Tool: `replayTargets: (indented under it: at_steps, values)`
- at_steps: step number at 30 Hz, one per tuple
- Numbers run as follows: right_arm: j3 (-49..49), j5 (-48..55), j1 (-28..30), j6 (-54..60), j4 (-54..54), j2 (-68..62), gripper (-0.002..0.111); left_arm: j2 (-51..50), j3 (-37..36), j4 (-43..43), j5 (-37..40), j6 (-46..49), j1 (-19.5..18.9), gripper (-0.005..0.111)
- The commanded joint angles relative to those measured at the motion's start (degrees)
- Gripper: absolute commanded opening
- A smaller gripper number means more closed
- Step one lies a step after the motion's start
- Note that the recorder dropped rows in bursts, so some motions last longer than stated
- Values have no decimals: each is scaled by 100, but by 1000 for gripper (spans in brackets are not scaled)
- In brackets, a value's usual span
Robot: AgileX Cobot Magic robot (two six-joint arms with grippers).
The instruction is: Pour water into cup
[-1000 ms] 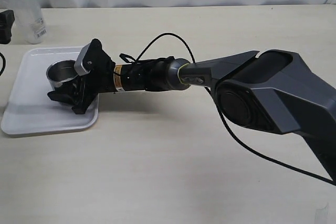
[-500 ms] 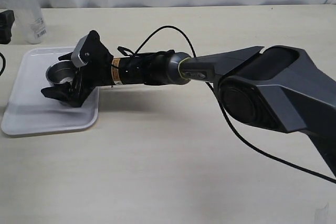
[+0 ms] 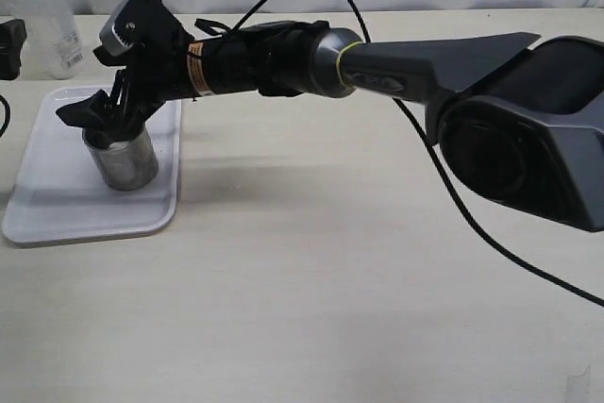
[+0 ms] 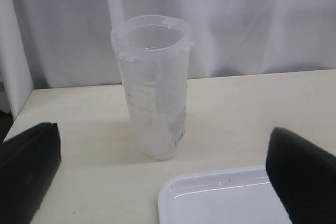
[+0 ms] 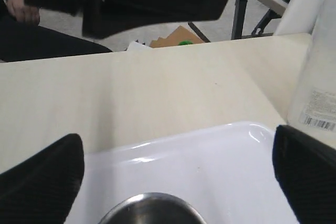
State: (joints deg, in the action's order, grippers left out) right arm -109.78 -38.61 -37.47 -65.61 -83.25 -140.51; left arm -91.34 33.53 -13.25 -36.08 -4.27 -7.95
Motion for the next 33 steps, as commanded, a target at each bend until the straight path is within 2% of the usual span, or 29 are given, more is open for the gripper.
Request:
replayTargets:
  at_steps: [1, 8, 23, 31, 33]
  values:
    - [-16, 317, 50, -969, -623, 482, 90, 47, -15, 33, 30, 18, -26, 103]
    - [-16, 296, 144, -1640, -746, 807, 90, 47, -15, 33, -5, 18, -26, 103]
    - [-16, 449, 144, -2179, -701, 807, 90, 47, -15, 20, 16, 7, -26, 103]
    - [-16, 524, 144, -2073, -745, 807, 90, 47, -15, 20, 16, 7, -26, 103]
    - [-16, 611, 144, -2064, -770, 807, 85, 47, -15, 20, 16, 7, -26, 103]
